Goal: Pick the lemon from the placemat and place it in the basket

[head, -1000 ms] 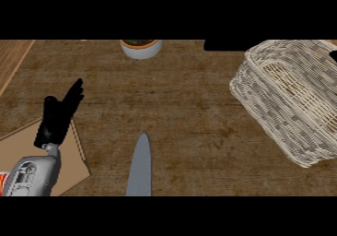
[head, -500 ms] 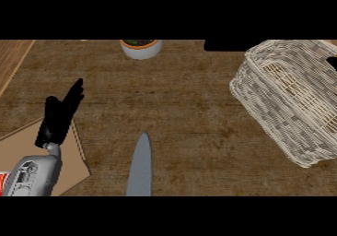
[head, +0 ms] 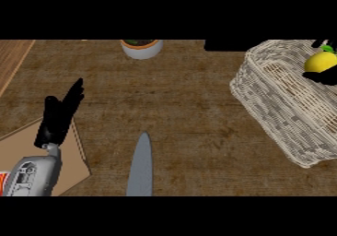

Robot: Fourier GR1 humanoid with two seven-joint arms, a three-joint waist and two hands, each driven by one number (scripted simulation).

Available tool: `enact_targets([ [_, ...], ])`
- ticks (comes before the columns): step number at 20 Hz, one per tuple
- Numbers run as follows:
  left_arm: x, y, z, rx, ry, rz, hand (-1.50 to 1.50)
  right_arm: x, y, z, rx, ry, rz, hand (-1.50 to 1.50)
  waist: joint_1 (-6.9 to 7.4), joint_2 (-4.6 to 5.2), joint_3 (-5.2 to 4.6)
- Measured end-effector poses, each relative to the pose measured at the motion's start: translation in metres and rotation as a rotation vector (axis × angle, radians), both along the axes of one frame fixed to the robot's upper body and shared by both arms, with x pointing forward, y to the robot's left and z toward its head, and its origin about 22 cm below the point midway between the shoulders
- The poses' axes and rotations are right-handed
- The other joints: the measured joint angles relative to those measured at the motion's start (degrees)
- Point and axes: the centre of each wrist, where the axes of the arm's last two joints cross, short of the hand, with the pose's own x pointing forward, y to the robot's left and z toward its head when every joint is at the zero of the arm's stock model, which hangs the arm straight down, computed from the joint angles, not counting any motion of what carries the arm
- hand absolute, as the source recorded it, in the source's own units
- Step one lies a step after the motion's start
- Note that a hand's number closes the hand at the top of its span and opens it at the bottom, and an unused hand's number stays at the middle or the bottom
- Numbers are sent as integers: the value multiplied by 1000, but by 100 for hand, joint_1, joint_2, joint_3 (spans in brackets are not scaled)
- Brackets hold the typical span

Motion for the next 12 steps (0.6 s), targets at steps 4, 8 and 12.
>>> enact_targets([
  [4,-1,0,-1,-4,2,4,0,-1,-12,-20,83,-25,2,-150,-18,-3,0],
  [8,-2,-1,1,-5,9,6,0,1,-21,-21,189,-107,-18,-150,-16,-5,1],
  [12,-2,0,-4,-3,9,2,0,1,-32,-22,289,-219,-92,-150,-17,4,1],
])
